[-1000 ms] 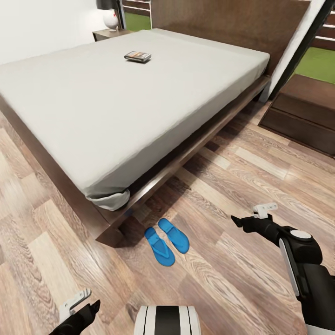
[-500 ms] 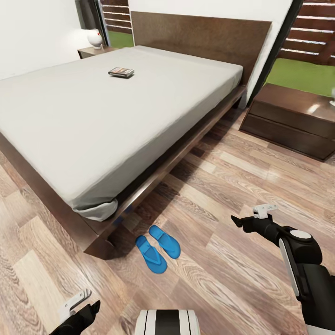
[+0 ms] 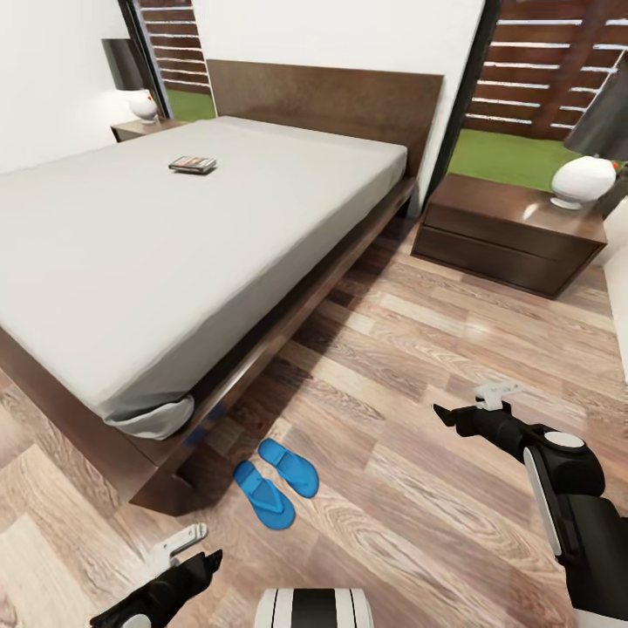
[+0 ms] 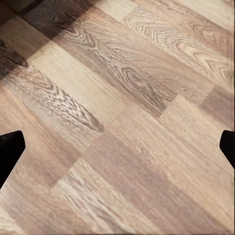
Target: In the bedroom, move the book from the bed onto either nightstand, and place the two sandals side by side next to the bed.
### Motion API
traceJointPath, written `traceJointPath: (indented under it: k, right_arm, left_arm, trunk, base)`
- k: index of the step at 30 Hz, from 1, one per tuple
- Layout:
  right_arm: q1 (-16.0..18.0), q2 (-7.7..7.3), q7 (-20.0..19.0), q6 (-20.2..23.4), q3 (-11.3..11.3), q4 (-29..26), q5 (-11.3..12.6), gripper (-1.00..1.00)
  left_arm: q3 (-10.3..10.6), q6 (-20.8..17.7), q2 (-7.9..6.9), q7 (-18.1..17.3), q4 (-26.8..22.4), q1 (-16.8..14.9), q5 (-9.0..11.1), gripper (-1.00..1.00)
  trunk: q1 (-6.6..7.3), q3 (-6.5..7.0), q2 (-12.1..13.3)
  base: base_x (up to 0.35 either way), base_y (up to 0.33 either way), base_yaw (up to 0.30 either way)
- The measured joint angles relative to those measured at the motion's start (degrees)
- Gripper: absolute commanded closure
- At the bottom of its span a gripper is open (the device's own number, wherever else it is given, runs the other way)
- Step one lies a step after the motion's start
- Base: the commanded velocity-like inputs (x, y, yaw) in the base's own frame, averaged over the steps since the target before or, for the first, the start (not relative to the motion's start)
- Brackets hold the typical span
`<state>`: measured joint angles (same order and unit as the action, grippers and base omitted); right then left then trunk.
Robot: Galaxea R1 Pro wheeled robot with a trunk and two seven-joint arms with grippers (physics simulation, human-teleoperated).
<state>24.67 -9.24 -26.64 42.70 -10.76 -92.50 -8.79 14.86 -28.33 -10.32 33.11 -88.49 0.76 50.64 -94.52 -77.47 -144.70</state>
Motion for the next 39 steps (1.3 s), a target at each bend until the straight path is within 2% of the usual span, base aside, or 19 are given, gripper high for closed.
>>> traceJointPath:
  k: [3,9,12,16,20,24,33,39]
  right_arm:
    - [0.0,0.01,0.0,0.0,0.0,0.0,0.0,-1.00]
    - [0.0,0.01,0.0,0.1,-0.1,0.0,0.0,-1.00]
    - [0.0,0.00,0.0,0.1,-0.2,0.0,0.0,-1.00]
    - [0.0,0.00,0.0,0.1,-0.2,0.0,0.0,-1.00]
    - [0.0,0.00,0.0,0.1,-0.2,0.0,0.0,-1.00]
    - [0.0,0.00,0.0,0.1,-0.2,0.0,0.0,-1.00]
    - [0.0,0.00,0.0,0.1,-0.2,0.0,0.0,-1.00]
    - [0.0,0.00,0.0,0.1,-0.3,0.0,0.0,-1.00]
  left_arm:
    - [2.2,-1.8,0.60,-0.1,0.0,-2.9,0.1,-1.00]
    - [4.0,-4.2,2.08,0.0,0.0,-4.7,0.0,-1.00]
    - [4.7,-6.0,3.27,0.0,0.1,-6.2,0.0,-1.00]
    - [4.9,-7.1,4.08,0.0,0.2,-7.5,0.0,-1.00]
    - [5.2,-9.2,5.22,0.0,0.3,-10.3,0.0,-1.00]
    - [5.3,-10.5,5.59,-0.1,0.3,-11.9,0.1,-1.00]
    - [5.3,-14.9,6.33,0.0,0.7,-18.4,0.3,-1.00]
    - [5.4,-16.2,6.76,-0.1,1.6,-20.9,0.4,-1.00]
  trunk:
    - [0.07,0.67,0.0]
    - [0.23,2.00,0.1]
    - [0.31,2.67,0.2]
    - [0.41,3.55,0.2]
    - [0.51,4.44,0.3]
    - [0.61,5.33,0.3]
    - [0.85,7.32,0.4]
    - [1.00,8.65,0.5]
  base:
    - [0.000,0.000,-0.261]
    - [0.000,0.000,-0.263]
    - [0.000,0.000,-0.264]
    - [0.000,0.000,-0.264]
    - [0.000,0.000,-0.264]
    - [0.000,0.000,-0.264]
    - [0.000,0.000,-0.264]
    - [0.000,0.000,-0.264]
